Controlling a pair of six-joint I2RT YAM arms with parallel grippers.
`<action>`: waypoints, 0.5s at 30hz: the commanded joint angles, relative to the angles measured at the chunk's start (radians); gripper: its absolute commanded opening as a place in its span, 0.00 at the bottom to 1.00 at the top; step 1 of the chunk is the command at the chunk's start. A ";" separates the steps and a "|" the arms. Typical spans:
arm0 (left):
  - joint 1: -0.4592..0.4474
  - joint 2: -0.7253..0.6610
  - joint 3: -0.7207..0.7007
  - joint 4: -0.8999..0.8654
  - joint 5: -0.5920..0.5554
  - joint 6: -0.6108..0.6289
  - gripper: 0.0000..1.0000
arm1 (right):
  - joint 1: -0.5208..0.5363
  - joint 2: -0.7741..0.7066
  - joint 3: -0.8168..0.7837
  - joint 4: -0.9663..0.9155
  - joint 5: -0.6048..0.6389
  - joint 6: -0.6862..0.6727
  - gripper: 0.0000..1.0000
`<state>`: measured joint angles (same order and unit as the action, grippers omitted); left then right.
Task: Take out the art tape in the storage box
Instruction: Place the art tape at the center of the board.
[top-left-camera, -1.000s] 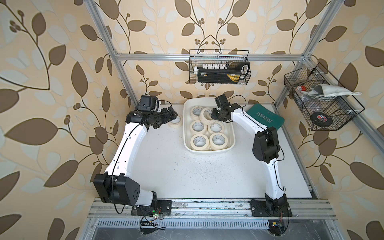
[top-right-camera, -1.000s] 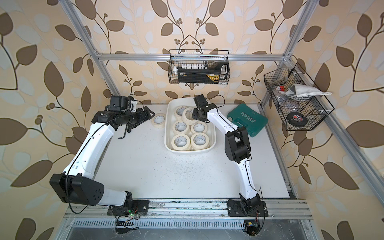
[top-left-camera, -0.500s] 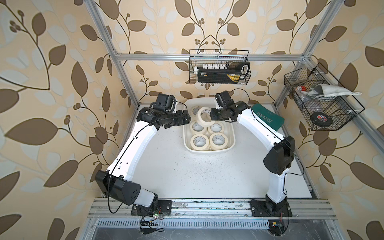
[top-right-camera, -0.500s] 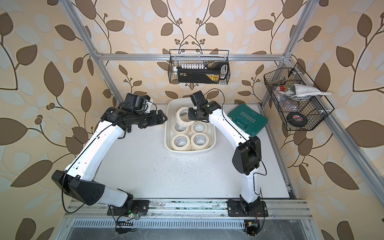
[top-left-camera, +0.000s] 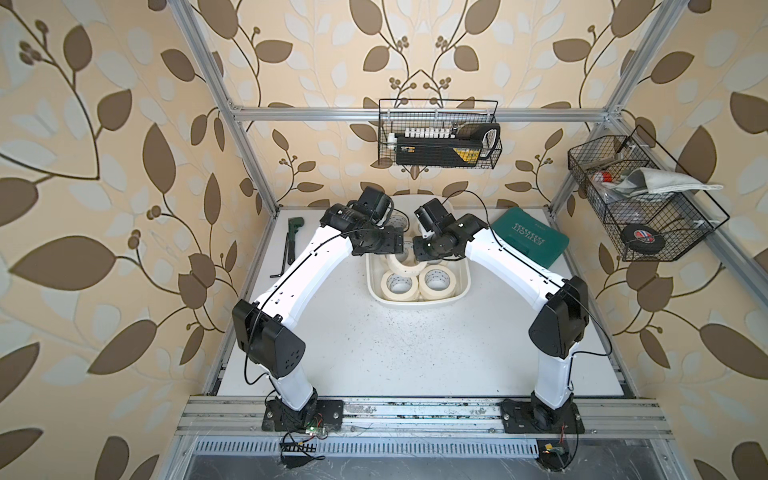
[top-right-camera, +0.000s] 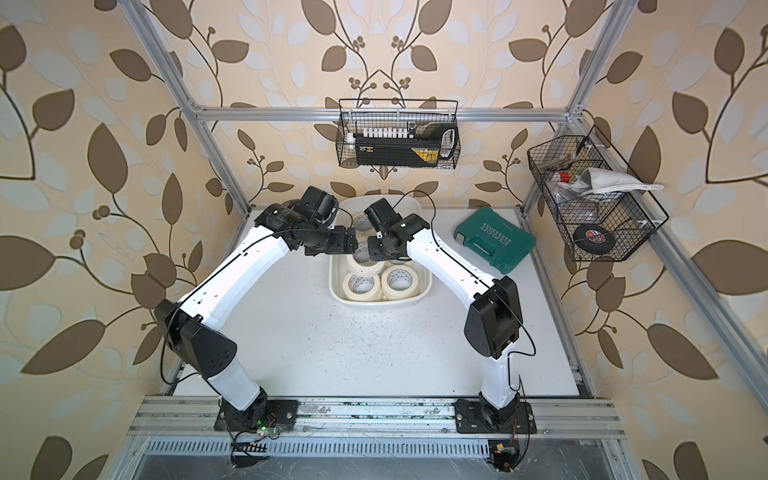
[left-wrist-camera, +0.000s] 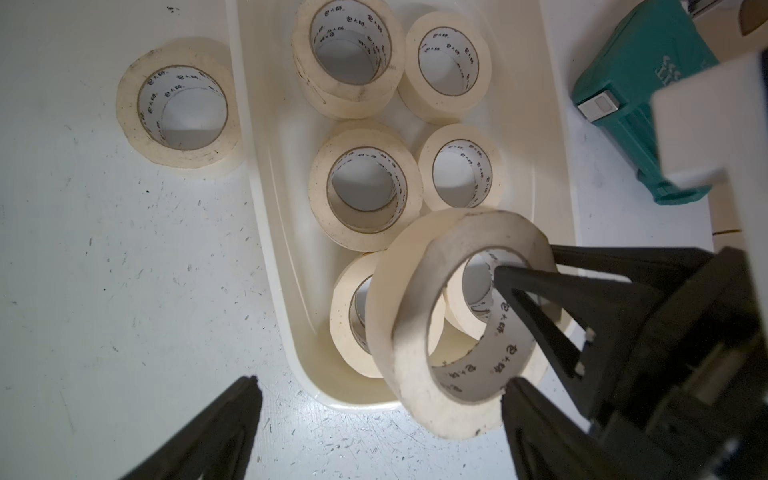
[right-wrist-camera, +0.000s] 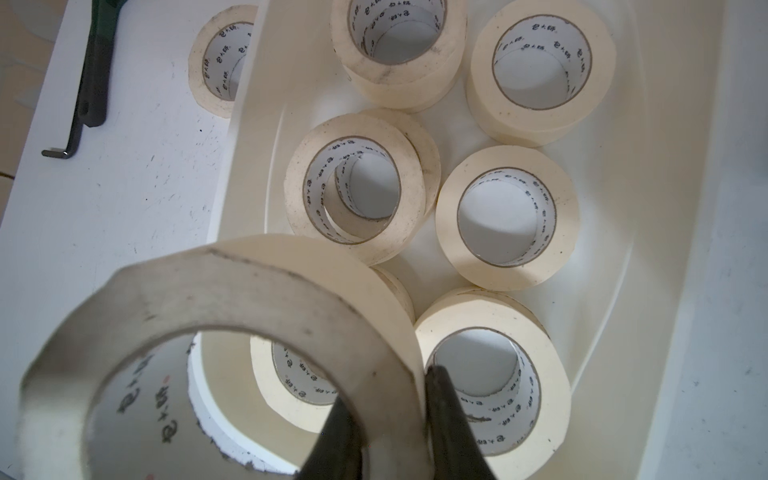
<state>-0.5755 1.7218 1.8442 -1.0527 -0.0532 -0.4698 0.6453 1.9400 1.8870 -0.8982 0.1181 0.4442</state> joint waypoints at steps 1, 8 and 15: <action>-0.014 0.050 0.054 -0.047 -0.069 -0.001 0.91 | 0.007 -0.024 -0.003 0.007 0.021 0.010 0.00; -0.019 0.115 0.066 -0.035 -0.082 0.007 0.81 | 0.022 -0.024 -0.005 0.006 0.045 0.010 0.00; -0.038 0.181 0.132 -0.094 -0.147 0.014 0.59 | 0.037 -0.019 -0.014 0.000 0.080 0.021 0.00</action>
<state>-0.6018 1.8992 1.9343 -1.1130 -0.1467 -0.4709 0.6704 1.9400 1.8858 -0.8974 0.1734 0.4519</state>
